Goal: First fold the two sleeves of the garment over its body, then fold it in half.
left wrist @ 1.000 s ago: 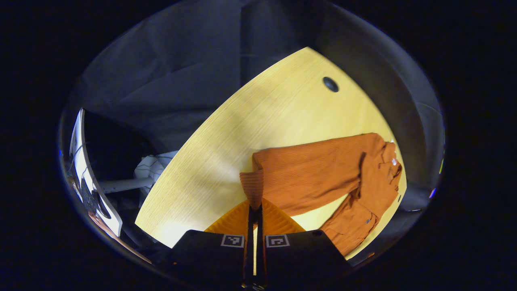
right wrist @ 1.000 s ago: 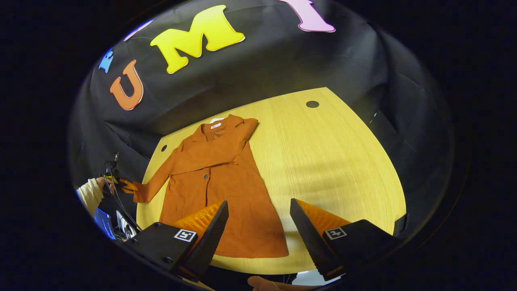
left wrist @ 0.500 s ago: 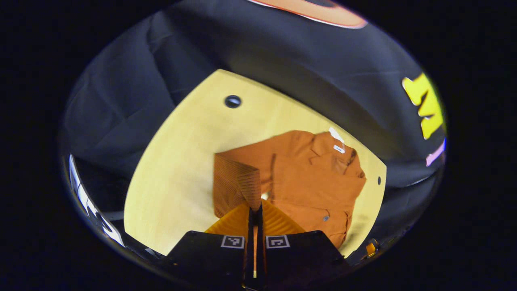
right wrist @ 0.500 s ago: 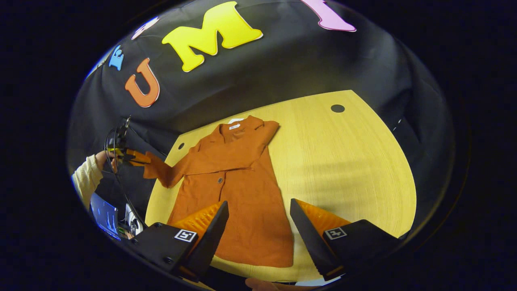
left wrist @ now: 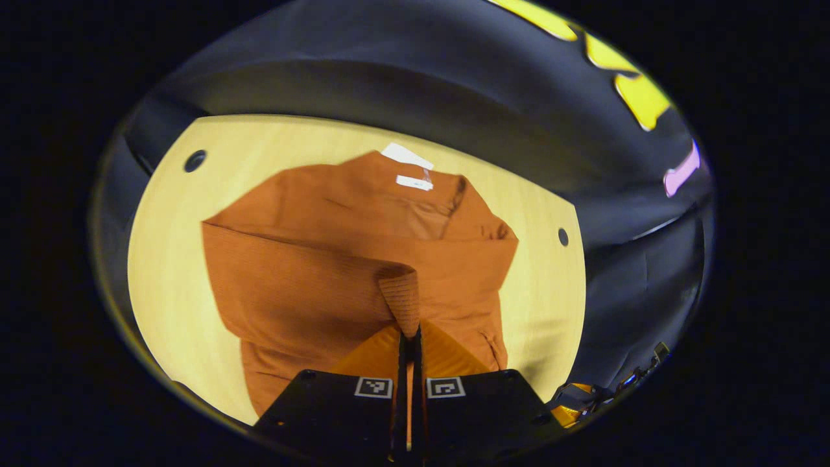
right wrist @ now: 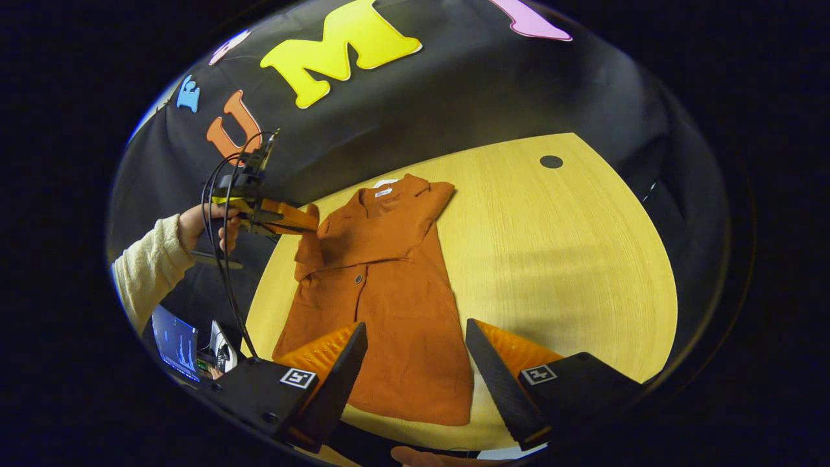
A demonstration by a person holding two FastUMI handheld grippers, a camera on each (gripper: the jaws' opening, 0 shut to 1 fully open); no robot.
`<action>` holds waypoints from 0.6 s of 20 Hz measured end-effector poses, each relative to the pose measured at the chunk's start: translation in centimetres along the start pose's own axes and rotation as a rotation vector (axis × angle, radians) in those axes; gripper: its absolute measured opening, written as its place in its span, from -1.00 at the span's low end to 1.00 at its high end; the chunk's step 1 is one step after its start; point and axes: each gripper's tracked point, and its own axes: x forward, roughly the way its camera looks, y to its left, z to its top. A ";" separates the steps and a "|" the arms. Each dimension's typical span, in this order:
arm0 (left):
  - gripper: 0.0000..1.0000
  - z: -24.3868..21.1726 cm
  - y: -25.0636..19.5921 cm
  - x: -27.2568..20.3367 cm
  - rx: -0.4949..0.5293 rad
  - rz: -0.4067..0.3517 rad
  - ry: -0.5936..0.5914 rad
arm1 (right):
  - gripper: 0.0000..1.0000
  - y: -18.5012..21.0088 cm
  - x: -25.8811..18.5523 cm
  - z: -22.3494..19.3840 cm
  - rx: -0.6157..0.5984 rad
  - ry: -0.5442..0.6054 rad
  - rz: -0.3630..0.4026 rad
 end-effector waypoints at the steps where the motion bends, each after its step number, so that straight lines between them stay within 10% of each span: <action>1: -0.89 -0.1 -1.4 1.0 0.017 -0.004 0.007 | 0.97 -0.6 -0.4 -0.1 -0.002 -0.005 -0.011; 12: -0.85 -0.2 -10.2 9.0 -0.034 -0.112 0.020 | 0.97 -4.9 -2.7 -2.7 0.055 -0.017 -0.110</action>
